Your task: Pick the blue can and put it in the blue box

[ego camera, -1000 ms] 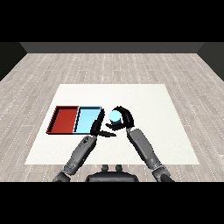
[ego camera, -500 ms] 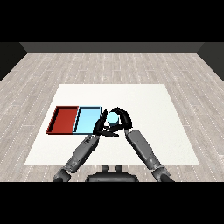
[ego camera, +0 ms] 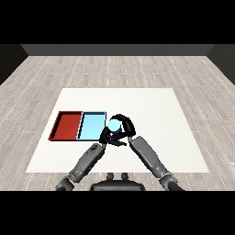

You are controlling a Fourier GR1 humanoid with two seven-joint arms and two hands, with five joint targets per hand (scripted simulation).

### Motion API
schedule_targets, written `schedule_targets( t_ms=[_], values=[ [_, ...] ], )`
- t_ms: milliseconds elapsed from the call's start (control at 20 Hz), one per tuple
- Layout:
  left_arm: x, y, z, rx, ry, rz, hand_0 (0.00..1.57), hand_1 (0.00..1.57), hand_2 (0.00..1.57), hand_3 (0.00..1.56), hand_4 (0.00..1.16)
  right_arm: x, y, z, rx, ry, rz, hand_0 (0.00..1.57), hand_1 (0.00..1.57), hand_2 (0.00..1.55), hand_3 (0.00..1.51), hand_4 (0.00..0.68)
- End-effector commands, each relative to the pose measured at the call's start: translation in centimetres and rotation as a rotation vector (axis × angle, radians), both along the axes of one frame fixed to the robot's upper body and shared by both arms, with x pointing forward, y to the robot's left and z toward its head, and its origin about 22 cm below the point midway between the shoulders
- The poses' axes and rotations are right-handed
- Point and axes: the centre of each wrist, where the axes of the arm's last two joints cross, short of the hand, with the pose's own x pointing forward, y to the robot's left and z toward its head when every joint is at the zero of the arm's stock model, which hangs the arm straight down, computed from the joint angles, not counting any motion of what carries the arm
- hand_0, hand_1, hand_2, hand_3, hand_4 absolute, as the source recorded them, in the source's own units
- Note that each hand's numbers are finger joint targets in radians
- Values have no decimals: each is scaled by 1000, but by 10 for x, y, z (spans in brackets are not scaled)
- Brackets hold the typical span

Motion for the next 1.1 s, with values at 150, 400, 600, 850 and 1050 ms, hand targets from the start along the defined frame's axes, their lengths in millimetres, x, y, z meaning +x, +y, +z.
schedule_targets(
  t_ms=[150, 400, 600, 850, 1050],
  values=[
    [6, 2, 0, -21, -42, -26, 0, 0, 0, 0, 0, 1, 19, 2, -54, -10, 15, 1391, 1391, 1437, 1387, 620],
    [7, -16, 2, 197, -72, 46, 133, 133, 453, 0, 603, -10, 20, 6, -30, -15, 56, 1401, 1401, 1439, 1390, 609],
    [13, 0, 7, 260, -107, 39, 318, 318, 520, 175, 0, -21, 40, 10, -33, -9, 97, 1468, 1468, 1471, 1399, 596],
    [0, 4, 9, 190, -87, 74, 0, 0, 0, 0, 428, -15, 44, -3, -66, -31, 75, 1454, 1454, 1460, 1393, 590],
    [-4, -16, 0, 188, -119, 174, 1014, 1014, 1040, 899, 696, -11, 35, 0, -15, -15, 105, 1442, 1442, 1451, 1396, 611]
  ],
)
